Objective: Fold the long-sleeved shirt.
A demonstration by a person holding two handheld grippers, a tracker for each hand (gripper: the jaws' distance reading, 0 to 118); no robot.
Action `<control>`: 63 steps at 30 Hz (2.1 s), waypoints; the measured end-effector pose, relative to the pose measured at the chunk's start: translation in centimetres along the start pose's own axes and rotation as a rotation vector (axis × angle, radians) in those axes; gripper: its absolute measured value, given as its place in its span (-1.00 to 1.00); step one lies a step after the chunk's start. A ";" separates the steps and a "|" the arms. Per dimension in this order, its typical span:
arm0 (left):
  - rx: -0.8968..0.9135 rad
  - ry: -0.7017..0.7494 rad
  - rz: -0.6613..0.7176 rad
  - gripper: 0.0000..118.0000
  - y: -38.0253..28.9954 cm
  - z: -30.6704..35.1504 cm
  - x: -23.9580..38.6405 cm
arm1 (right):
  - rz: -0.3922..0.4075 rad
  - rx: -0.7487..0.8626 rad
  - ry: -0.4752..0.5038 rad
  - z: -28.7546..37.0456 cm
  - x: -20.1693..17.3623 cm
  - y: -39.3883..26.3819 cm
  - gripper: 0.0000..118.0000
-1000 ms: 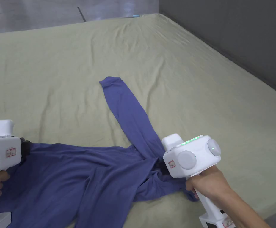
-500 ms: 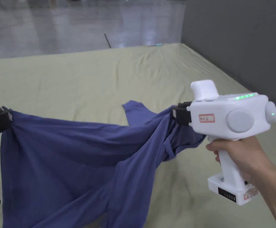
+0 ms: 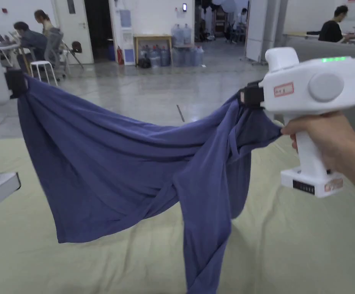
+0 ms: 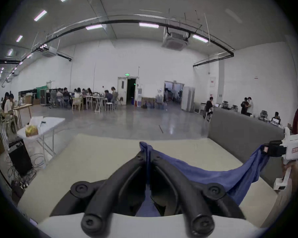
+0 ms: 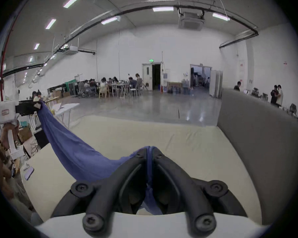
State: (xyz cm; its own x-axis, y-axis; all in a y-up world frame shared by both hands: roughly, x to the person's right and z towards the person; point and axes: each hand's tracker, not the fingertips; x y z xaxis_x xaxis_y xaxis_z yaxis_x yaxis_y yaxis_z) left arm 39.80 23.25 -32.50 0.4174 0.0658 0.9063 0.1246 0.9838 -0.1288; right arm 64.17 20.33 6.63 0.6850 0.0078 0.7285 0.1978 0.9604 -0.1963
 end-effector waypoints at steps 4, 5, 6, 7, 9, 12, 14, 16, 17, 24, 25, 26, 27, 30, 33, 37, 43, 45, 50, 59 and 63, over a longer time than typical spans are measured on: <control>0.073 0.044 -0.013 -0.99 6.8 -3.3 0.1 | 0.035 0.065 -0.025 -2.7 0.1 8.8 -0.90; 0.082 0.053 -0.018 -0.99 8.1 -4.1 0.1 | 0.041 0.082 -0.040 -3.4 0.3 10.8 -0.90; 0.082 0.057 -0.015 -0.99 9.7 -5.2 0.1 | 0.047 0.096 -0.050 -4.3 0.3 12.9 -0.90; 0.086 0.074 -0.003 -0.99 11.0 -6.3 0.1 | 0.048 0.108 -0.063 -5.1 0.4 14.7 -0.90; 0.103 0.091 0.033 -0.99 12.7 -7.8 -0.2 | 0.047 0.131 -0.115 -7.2 1.0 17.9 -0.90; 0.113 0.095 0.074 -0.99 14.2 -9.6 -0.5 | 0.005 0.180 -0.152 -9.2 1.7 20.4 -0.90; 0.110 0.105 0.075 -0.99 14.5 -9.9 -0.3 | -0.023 0.180 -0.166 -10.0 2.1 20.7 -0.90; 0.108 0.107 0.058 -0.99 13.7 -10.3 -0.3 | -0.033 0.173 -0.176 -11.0 2.5 20.1 -0.90; 0.108 0.106 0.055 -0.99 13.2 -10.6 -0.4 | -0.036 0.168 -0.184 -10.9 2.3 19.1 -0.90; 0.000 0.093 0.015 -0.99 3.5 -13.4 -0.7 | -0.129 0.049 -0.130 -17.1 3.7 7.9 -0.90; -0.035 0.095 0.011 -0.99 1.2 -14.1 -0.9 | -0.129 0.002 -0.120 -18.1 3.6 5.5 -0.90; -0.046 0.096 0.008 -0.99 -1.0 -14.6 -1.1 | -0.136 -0.027 -0.110 -19.0 3.5 3.1 -0.90; -0.069 0.087 0.017 -0.99 -2.8 -14.9 -1.4 | -0.138 -0.066 -0.104 -19.8 3.4 1.0 -0.90; -0.138 0.064 0.040 -0.99 -7.4 -14.8 -2.1 | -0.157 -0.119 -0.089 -21.2 3.4 -4.2 -0.90; -0.151 0.045 0.064 -0.99 -10.3 -12.0 -2.8 | -0.171 -0.113 -0.058 -18.2 3.0 -6.9 -0.90; -0.095 0.019 0.094 -0.99 -15.2 -4.4 -2.9 | -0.118 -0.121 -0.015 -9.3 1.3 -11.7 -0.90; -0.143 0.032 0.084 -0.99 -27.9 9.8 -1.6 | -0.001 -0.213 0.069 3.1 -1.8 -25.1 -0.90; -0.210 0.018 0.070 -0.99 -32.2 14.1 -1.2 | -0.026 -0.283 0.099 5.4 -2.2 -30.5 -0.90; -0.379 0.020 0.120 -0.99 -39.9 22.4 -1.6 | -0.052 -0.493 0.131 12.0 -5.4 -41.3 -0.90; -0.423 0.030 0.163 -0.99 -41.8 26.4 -3.7 | -0.026 -0.539 0.119 15.2 -7.1 -45.0 -0.90; -0.401 0.018 0.177 0.01 -40.0 26.7 -3.2 | -0.083 -0.553 0.128 16.8 -6.7 -42.3 0.96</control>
State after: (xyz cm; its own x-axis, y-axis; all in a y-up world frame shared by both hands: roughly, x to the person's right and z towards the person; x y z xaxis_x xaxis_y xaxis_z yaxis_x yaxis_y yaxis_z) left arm 9.50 -11.84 -19.53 0.4791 0.2210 0.8495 0.3877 0.8150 -0.4306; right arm 39.41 -15.69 21.05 0.7240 -0.1285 0.6777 0.5686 0.6673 -0.4810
